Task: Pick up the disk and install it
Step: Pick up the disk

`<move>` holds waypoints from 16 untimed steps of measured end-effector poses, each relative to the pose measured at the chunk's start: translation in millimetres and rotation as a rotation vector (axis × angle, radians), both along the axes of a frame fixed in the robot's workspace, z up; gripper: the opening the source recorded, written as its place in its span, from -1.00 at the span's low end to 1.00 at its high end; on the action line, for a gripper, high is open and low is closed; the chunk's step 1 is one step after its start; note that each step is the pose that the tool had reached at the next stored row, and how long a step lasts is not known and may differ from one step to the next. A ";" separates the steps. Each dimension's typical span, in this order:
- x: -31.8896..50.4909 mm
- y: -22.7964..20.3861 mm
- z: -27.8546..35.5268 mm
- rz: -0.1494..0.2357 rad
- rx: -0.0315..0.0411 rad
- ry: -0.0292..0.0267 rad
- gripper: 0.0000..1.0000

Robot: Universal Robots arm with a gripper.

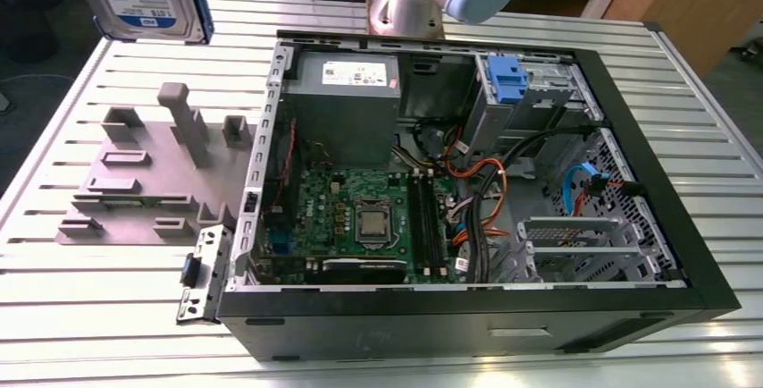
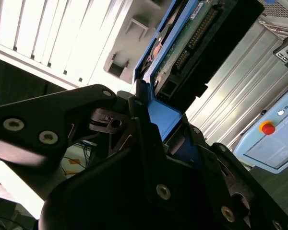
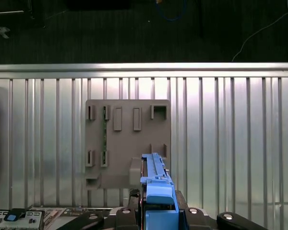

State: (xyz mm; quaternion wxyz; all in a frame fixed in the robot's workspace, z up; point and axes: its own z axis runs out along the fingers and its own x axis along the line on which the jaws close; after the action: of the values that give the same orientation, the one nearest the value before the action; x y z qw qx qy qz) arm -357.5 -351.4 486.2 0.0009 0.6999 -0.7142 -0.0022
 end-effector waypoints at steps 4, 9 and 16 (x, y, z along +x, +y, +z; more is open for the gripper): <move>11.8 -0.4 0.0 0.000 0.0000 -0.0001 -0.27; 19.6 -7.4 0.0 0.000 0.0000 0.0000 -0.27; 28.2 -12.1 -0.1 0.000 0.0000 0.0000 -0.27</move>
State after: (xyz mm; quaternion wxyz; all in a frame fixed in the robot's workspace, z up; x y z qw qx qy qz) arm -329.4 -363.5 486.1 0.0008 0.6999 -0.7143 -0.0022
